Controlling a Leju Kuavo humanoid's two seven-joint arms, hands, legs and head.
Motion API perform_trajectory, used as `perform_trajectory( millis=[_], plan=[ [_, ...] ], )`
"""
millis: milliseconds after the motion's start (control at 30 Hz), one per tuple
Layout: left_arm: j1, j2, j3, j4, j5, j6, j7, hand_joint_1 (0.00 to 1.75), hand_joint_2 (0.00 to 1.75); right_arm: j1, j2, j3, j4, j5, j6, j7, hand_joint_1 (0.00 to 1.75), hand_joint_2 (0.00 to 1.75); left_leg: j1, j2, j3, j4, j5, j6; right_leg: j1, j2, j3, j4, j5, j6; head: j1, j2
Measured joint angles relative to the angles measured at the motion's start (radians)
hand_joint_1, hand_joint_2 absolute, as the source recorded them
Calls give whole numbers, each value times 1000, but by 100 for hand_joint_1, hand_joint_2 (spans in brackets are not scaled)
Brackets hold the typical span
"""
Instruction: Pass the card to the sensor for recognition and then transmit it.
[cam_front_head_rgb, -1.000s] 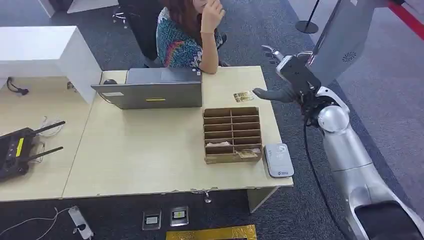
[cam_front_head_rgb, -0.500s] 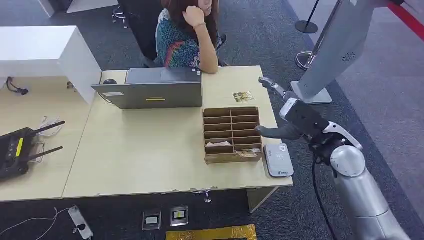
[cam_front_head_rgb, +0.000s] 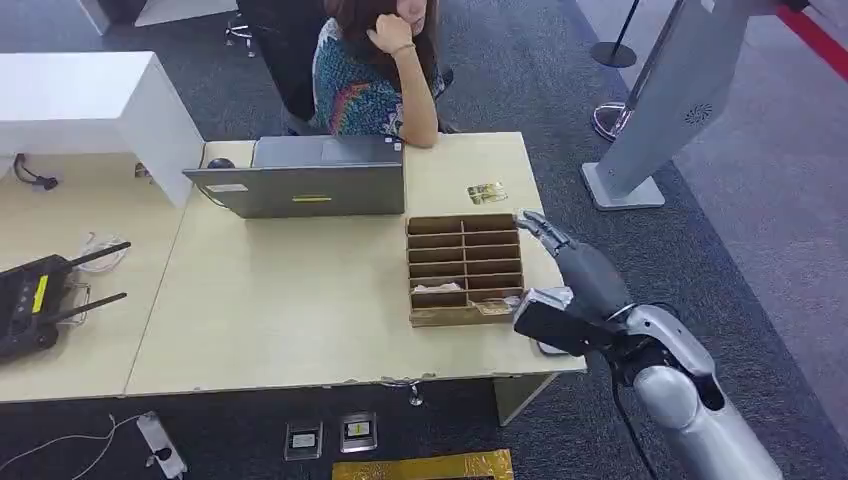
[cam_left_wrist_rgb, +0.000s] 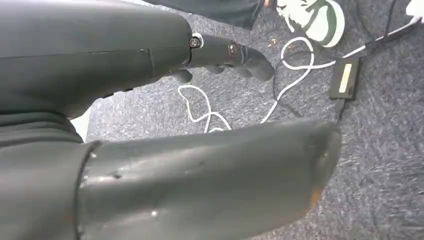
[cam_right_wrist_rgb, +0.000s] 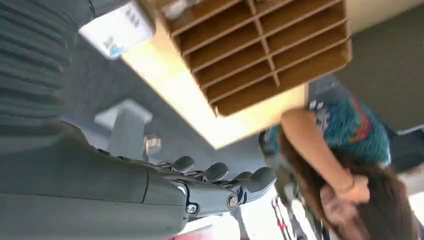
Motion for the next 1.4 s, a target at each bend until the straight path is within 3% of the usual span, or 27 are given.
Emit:
perform_trajectory(
  millis=[233,433,600,1000,1400],
  plan=[
    [-17,-5,0,0,11,12,0,0,0,42,-3,50,-2,127,-113,-10,0,175,0,0,0,0,0,0,0,1,0,0,0,0,0,0],
    [-16,-9,0,0,22,24,0,0,0,66,-10,95,19,307,-277,15,0,175,0,0,0,0,0,0,0,1,0,0,0,0,0,0],
    [-17,-13,0,0,22,24,0,0,0,73,-5,140,87,346,-345,38,0,175,0,0,0,0,0,0,0,1,0,0,0,0,0,0],
    [-18,-19,0,0,23,23,0,0,0,48,19,203,226,324,-347,86,0,175,0,0,0,0,0,0,0,1,0,0,0,0,0,0],
    [-16,-20,0,0,23,24,0,0,0,5,40,198,300,296,-344,102,0,175,0,0,0,0,0,0,0,0,0,0,0,0,0,0]
  ],
)
